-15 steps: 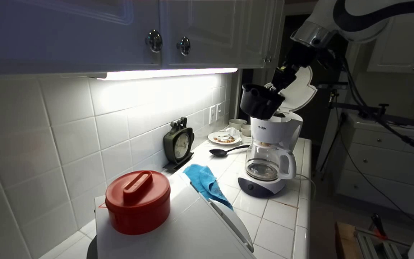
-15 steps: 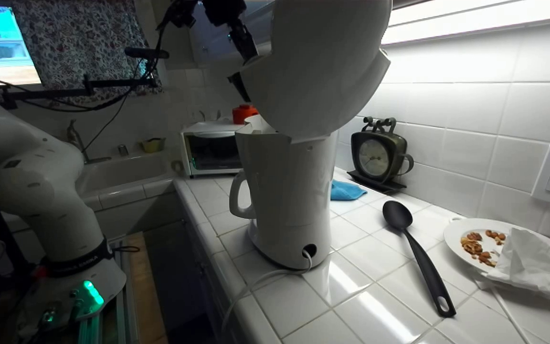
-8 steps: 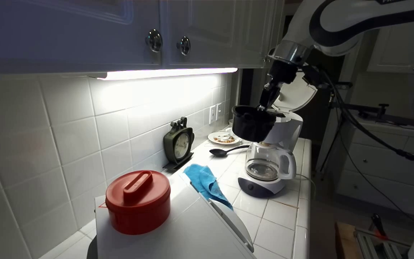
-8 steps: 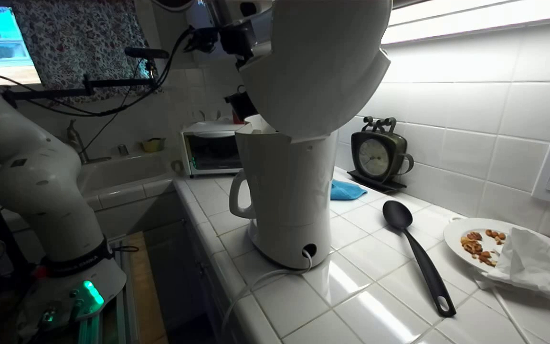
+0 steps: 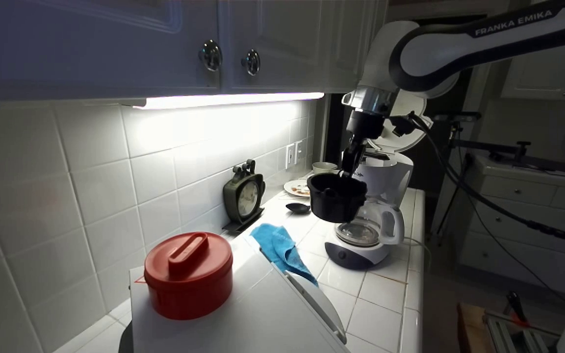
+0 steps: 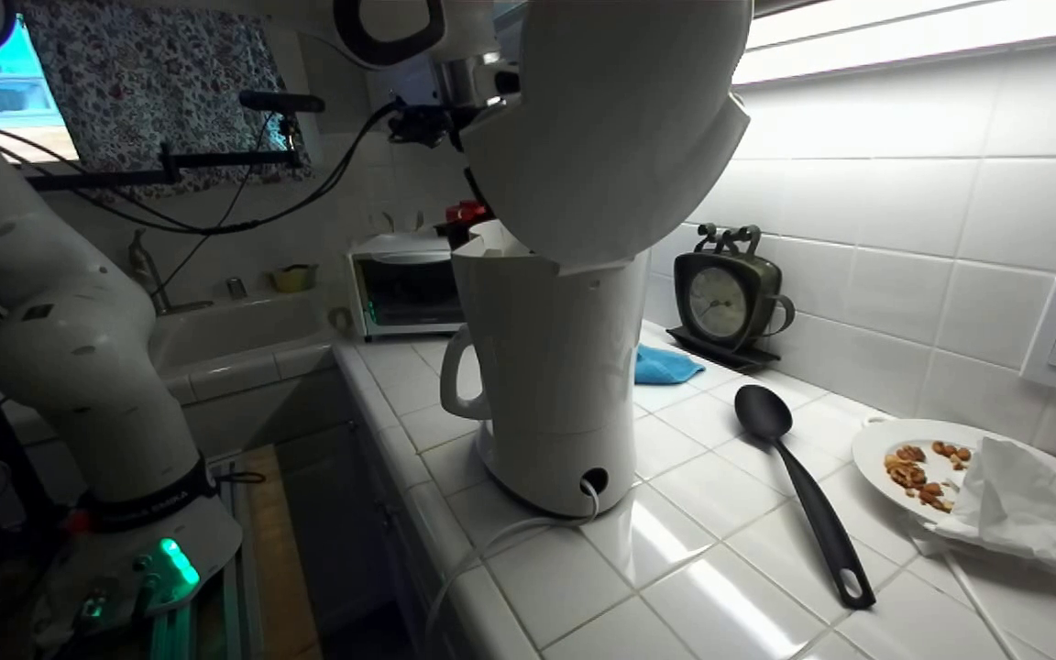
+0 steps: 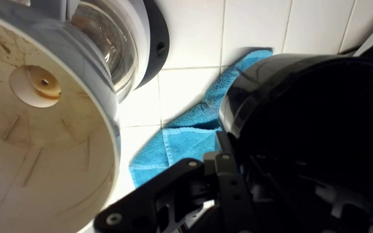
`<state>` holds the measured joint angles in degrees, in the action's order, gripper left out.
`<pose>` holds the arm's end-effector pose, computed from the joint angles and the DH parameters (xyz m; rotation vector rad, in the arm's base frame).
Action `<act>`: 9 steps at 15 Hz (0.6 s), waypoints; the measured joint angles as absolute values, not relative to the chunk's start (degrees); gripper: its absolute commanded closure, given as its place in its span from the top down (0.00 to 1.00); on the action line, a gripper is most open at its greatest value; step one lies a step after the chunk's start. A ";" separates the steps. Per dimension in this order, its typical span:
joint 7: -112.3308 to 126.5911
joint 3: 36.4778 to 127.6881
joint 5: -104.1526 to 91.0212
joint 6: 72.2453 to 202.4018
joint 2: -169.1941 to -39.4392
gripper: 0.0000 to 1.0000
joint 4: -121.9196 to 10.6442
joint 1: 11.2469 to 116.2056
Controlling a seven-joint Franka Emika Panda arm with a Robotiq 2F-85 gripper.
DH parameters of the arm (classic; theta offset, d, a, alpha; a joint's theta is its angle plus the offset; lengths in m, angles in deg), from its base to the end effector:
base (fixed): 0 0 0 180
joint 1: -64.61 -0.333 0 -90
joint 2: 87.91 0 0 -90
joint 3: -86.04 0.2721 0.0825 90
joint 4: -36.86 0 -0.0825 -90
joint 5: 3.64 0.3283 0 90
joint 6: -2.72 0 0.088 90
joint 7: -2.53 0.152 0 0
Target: Open the lid of the coffee maker, remove the black bowl from it and put it on the counter
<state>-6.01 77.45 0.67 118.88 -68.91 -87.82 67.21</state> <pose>0.4349 -0.0819 0.4733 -3.0380 0.1059 -0.2992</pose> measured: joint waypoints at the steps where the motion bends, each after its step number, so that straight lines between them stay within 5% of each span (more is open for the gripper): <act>1: -6.72 77.72 0.67 118.95 -69.75 0.03 -87.80 67.19; 9: -11.11 78.32 0.67 122.07 -76.78 0.03 -87.31 67.10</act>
